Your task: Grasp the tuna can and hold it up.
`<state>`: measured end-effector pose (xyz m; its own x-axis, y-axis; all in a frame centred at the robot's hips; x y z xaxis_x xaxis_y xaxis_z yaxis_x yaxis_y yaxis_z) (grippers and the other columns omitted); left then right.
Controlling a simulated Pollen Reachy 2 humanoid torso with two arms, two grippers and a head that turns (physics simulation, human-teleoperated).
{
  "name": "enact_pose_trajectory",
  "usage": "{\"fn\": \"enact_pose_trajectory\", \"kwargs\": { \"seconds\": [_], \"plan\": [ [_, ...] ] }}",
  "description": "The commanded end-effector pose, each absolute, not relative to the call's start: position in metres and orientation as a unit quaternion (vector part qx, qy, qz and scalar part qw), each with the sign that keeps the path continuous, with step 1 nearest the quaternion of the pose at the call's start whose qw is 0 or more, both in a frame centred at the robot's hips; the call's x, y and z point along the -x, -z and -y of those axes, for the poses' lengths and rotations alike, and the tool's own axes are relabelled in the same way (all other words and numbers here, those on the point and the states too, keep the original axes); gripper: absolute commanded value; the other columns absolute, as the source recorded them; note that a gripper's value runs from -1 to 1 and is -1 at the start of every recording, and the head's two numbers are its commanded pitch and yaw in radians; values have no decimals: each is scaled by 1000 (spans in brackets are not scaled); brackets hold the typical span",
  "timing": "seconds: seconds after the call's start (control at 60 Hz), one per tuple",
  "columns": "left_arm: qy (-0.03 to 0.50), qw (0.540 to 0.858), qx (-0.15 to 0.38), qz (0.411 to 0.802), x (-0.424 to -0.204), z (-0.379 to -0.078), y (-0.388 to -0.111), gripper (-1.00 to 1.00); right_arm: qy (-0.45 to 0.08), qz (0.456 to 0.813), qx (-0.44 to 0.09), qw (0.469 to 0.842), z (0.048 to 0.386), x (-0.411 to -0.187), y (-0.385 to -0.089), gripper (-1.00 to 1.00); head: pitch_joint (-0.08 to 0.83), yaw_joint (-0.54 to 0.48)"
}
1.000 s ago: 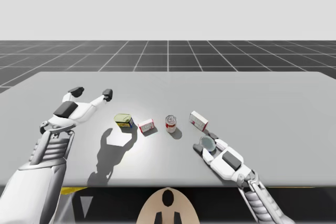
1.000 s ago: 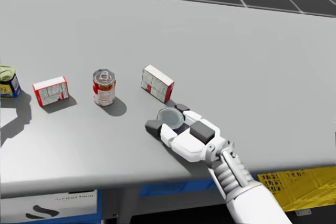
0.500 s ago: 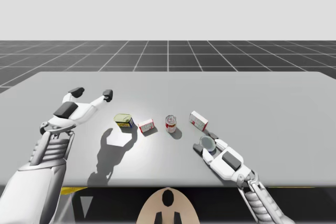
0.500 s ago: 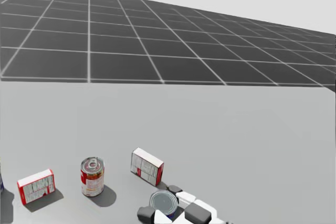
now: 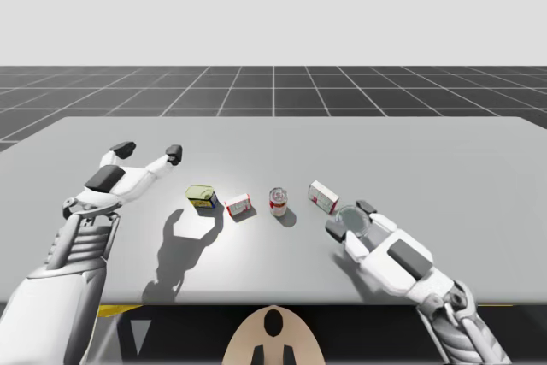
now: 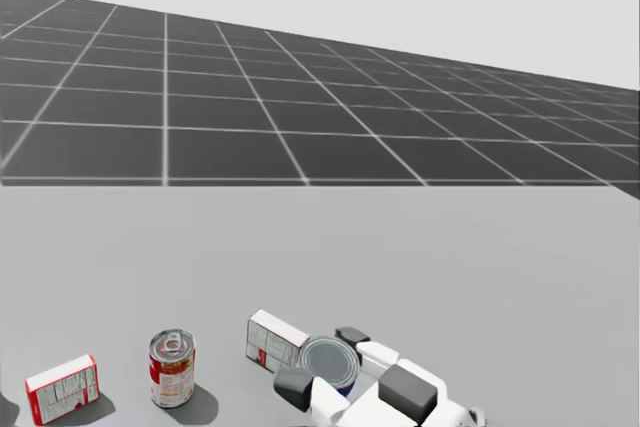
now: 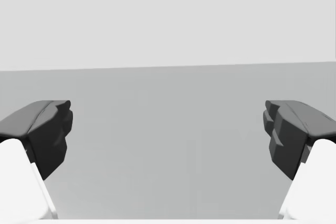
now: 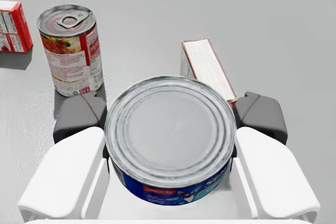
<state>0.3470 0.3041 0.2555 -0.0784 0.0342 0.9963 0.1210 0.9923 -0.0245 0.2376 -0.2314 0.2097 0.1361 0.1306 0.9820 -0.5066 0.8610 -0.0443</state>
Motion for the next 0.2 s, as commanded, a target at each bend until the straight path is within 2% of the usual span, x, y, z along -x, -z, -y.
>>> {"fn": "enact_pose_trajectory", "kwargs": {
  "seconds": [0.017, 0.05, 0.2],
  "plan": [
    [31, 675, 54, 735, -347, -305, -257, -1000, -214, 686, -145, 680, 229, -235, -278, 1000, 295, -324],
    [31, 675, 54, 735, -347, -305, -257, -1000, -215, 706, -139, 660, 228, -233, -295, 1000, 291, -324],
    [31, 675, 54, 736, -346, -305, -257, -1000, -207, 751, -125, 614, 225, -226, -343, 1000, 282, -327]
  ]
}}
